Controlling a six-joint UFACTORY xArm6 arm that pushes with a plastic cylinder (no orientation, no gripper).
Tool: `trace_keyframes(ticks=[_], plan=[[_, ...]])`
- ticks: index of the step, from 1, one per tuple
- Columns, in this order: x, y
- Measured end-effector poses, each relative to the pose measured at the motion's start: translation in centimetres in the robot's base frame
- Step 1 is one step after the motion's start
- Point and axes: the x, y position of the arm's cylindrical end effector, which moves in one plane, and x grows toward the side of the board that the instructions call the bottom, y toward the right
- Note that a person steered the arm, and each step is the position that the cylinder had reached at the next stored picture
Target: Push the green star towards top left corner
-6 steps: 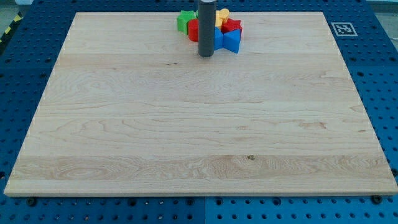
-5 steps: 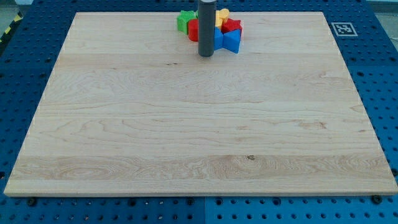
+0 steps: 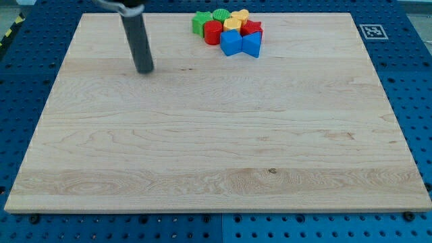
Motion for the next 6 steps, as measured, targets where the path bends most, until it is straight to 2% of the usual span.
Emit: trace_keyframes(ticks=[1, 2, 3, 4, 6], plan=[[-7.5, -0.4], [-11.9, -0.2], [-14.0, 0.9], [-13.8, 2.3], [-13.8, 15.4]])
